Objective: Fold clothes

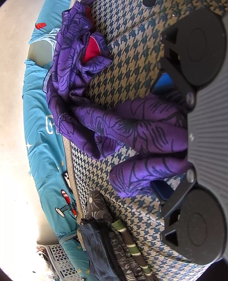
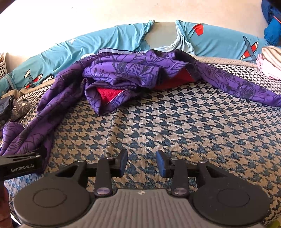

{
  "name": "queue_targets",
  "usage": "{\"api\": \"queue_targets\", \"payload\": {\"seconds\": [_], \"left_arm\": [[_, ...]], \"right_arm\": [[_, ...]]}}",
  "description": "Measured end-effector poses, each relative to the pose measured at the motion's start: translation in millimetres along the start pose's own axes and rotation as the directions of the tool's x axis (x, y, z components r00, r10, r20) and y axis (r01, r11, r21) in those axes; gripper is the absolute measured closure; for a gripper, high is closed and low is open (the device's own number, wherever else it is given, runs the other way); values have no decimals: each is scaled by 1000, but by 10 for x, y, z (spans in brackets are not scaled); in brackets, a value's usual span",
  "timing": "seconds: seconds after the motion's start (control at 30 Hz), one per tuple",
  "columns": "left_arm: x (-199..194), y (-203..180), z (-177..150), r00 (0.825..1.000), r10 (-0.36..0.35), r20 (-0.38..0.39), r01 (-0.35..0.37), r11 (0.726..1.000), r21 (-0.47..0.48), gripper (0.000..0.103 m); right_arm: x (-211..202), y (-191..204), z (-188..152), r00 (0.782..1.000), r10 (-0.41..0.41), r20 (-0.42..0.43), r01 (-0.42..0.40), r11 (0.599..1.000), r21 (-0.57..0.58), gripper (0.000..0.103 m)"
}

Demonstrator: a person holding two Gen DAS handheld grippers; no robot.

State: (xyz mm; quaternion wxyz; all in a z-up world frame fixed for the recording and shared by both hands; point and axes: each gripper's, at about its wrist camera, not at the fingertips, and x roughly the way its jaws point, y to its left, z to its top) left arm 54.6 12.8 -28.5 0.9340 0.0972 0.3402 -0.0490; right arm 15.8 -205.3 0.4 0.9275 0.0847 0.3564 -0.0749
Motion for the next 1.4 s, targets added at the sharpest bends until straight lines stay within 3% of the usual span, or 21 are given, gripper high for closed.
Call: {"api": "queue_targets", "payload": {"seconds": [0.5, 0.9, 1.13, 1.4], "left_arm": [[37, -12, -15, 1000, 13, -11, -13, 1000, 6, 0], [186, 70, 19, 989, 147, -16, -147, 989, -1, 0], [298, 128, 83, 972, 232, -19, -232, 973, -7, 0], [425, 295, 165, 928, 369, -44, -371, 928, -44, 0]], "right_arm": [[21, -16, -10, 1000, -18, -3, 18, 1000, 9, 68], [21, -36, -10, 1000, -23, -1, 23, 1000, 20, 68], [24, -47, -16, 1000, -31, 2, 31, 999, 25, 68], [19, -55, -26, 999, -40, 6, 40, 999, 23, 68]]}}
